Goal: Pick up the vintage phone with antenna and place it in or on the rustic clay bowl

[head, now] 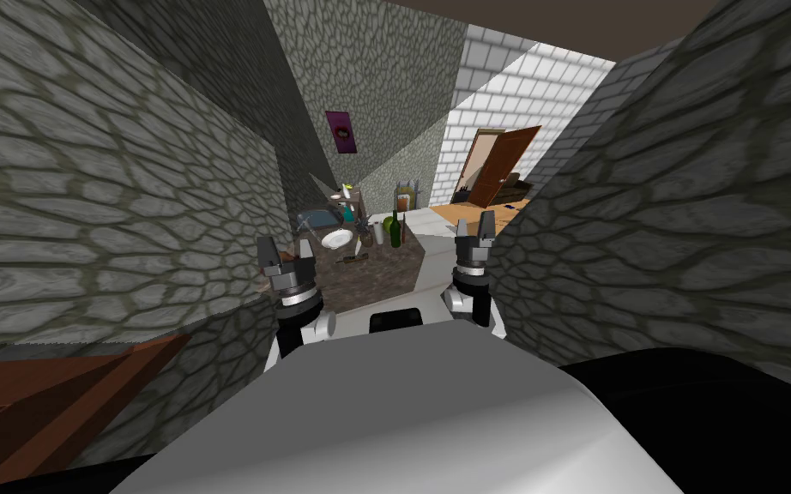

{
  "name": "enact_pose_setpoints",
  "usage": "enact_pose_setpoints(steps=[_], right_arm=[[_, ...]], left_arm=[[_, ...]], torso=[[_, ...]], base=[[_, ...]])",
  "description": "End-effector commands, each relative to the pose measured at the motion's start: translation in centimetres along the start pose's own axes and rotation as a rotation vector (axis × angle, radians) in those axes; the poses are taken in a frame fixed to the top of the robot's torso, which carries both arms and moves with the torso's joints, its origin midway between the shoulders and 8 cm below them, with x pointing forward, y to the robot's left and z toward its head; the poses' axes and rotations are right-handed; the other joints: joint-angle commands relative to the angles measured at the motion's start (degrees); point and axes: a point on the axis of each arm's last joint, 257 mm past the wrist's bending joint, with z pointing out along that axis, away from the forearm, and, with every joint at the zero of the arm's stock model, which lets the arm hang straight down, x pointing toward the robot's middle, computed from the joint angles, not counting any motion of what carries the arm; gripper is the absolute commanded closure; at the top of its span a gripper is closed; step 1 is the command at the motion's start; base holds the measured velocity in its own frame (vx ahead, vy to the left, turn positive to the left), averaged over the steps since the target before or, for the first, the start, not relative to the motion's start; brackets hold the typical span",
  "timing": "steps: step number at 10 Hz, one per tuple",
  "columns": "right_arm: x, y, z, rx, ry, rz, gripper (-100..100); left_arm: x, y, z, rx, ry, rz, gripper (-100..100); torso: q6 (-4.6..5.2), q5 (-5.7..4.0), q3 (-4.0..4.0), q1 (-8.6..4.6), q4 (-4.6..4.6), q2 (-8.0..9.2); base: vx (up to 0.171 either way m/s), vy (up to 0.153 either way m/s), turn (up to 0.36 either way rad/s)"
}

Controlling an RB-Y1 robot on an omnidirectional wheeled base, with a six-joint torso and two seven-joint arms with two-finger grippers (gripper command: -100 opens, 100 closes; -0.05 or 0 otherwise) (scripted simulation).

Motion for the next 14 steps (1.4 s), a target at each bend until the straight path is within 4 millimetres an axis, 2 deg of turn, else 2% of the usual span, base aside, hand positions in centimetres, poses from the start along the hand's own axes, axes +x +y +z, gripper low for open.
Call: enact_pose_setpoints(steps=[1, 9, 14], right_arm=[[0.0, 0.0, 0.0, 0.000, 0.000, 0.000, 0], [0.0, 0.0, 0.0, 0.000, 0.000, 0.000, 0], [0.0, 0.0, 0.0, 0.000, 0.000, 0.000, 0]], left_arm=[[0.1, 0.4, 0.2, -0.012, 0.023, 0.004, -100], [-1.0, 4.0, 2.1, -0.122, 0.073, 0.010, -100], [-2.5, 7.0, 3.5, -0.215, 0.069, 0.000, -100]], torso=[[0.00, 0.00, 0.00, 0.00, 0.00, 0.00], [0.01, 0.02, 0.04, 0.10, 0.02, 0.06], [-0.01, 0.03, 0.03, 0.10, 0.01, 0.05]], base=[[-0.017, 0.008, -0.043], [-0.031, 0.029, -0.060], [-0.018, 0.023, -0.071]])
